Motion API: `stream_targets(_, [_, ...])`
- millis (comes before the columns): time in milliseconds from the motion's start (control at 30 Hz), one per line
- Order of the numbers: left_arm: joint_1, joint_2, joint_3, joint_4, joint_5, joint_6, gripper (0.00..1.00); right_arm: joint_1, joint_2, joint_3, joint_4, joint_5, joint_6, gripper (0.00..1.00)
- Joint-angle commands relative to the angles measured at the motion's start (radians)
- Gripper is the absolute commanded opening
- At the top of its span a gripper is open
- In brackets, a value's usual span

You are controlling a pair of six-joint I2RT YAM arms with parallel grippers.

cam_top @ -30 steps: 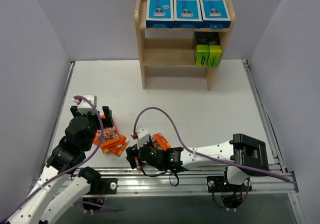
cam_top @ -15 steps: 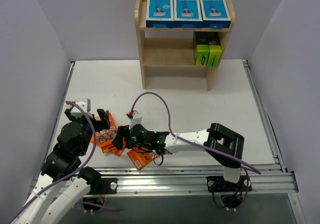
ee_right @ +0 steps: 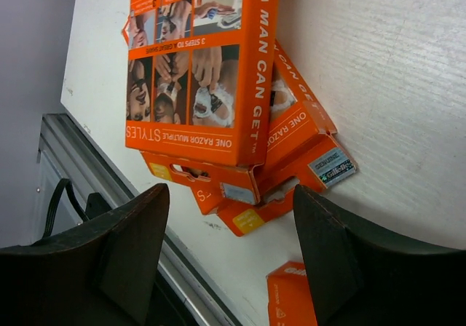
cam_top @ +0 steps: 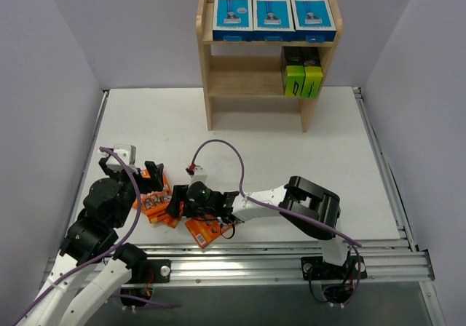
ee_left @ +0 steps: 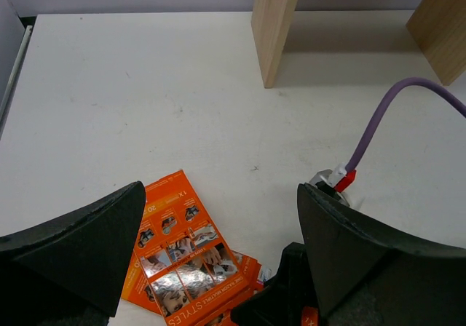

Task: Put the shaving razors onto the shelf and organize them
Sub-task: Grab a shaving razor with the right arm

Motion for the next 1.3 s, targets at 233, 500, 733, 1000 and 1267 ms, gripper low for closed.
stream_targets(233, [0.006, -0.019, 0.027, 0.005, 0.060, 0.005, 0.94, -0.010, 0.062, 0.061, 0.064, -0.010, 0.017, 0.57])
stream_targets(500, [0.006, -0.015, 0.028, 0.003, 0.072, 0.004, 0.94, -0.021, 0.077, 0.032, 0.131, -0.044, 0.049, 0.28])
stream_targets(733, [0.006, -0.012, 0.028, 0.000, 0.072, 0.004, 0.94, -0.024, 0.077, 0.021, 0.157, -0.053, 0.061, 0.08])
stream_targets(1000, [0.006, -0.004, 0.025, 0.000, 0.070, 0.004, 0.94, -0.030, 0.043, -0.020, 0.188, -0.047, 0.061, 0.00])
stream_targets(1267, [0.006, 0.011, 0.027, 0.003, 0.076, 0.002, 0.94, -0.029, 0.008, -0.063, 0.215, -0.035, 0.069, 0.09])
